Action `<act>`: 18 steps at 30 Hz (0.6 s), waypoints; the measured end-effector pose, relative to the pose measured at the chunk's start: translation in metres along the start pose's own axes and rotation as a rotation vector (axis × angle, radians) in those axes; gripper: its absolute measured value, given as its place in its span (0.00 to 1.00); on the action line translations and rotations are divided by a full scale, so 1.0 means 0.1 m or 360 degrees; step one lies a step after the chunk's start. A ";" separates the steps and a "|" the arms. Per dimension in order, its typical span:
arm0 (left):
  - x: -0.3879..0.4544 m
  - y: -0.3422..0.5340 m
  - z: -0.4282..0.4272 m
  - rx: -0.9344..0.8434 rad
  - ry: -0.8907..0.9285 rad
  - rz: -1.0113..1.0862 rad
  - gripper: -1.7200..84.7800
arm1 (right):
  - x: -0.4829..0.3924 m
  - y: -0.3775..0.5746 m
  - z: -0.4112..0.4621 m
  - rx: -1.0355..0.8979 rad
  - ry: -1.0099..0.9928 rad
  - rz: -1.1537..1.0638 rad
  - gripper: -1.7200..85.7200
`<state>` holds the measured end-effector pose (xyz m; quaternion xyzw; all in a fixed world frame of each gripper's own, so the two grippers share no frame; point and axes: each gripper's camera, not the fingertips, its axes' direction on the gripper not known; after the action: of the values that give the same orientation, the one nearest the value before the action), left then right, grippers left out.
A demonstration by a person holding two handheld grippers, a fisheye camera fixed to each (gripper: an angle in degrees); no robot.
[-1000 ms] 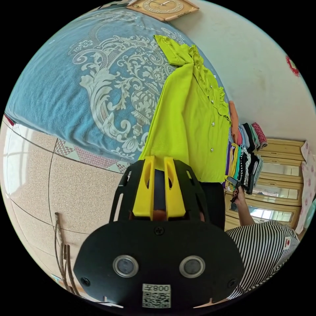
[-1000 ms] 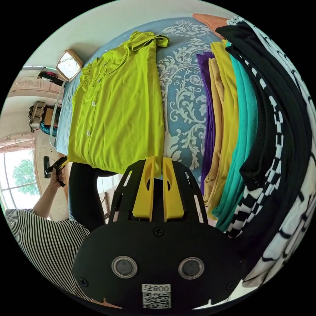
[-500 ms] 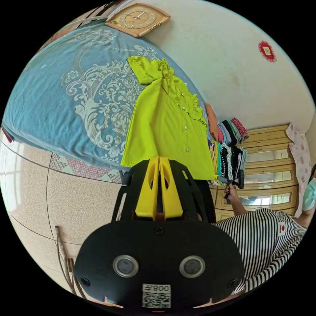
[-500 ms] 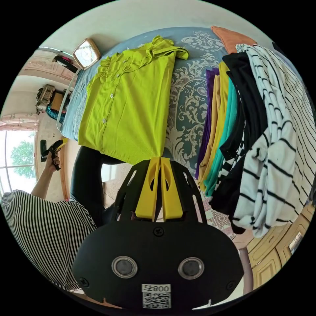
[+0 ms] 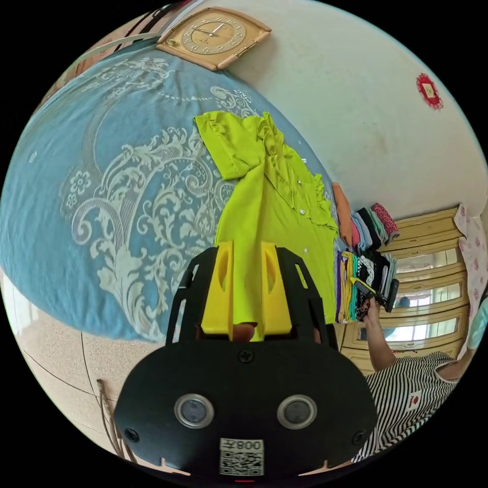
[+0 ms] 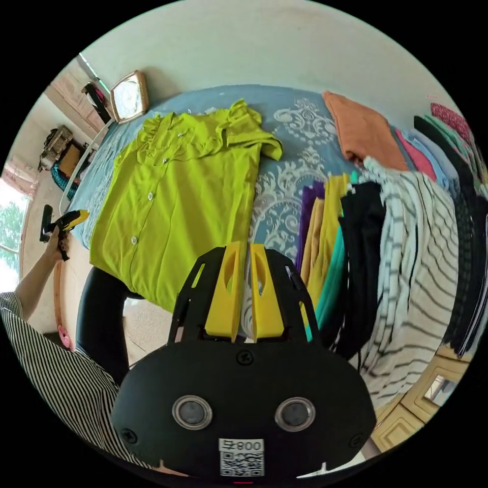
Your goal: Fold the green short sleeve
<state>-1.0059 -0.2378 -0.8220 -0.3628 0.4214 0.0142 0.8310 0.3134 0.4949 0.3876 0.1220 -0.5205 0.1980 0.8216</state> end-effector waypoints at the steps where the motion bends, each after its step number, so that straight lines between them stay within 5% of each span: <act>1: 0.00 -0.28 0.05 0.0027 -0.0017 -0.0009 0.11 | -0.11 -0.26 0.04 0.0046 0.0025 -0.0075 0.08; 10: 0.06 -1.71 0.62 0.0093 -0.0369 -0.0051 0.11 | -0.91 -1.79 0.89 0.0102 0.0380 -0.0564 0.11; 18: 0.09 -1.96 0.86 0.0071 -0.0461 -0.0012 0.04 | -0.86 -1.94 1.39 0.0051 0.0543 -0.0595 0.03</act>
<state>-0.8756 -0.3317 -0.6795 -0.3400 0.2960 0.0539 0.8910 0.2565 0.2479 0.3707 0.1938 -0.3395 0.0687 0.9179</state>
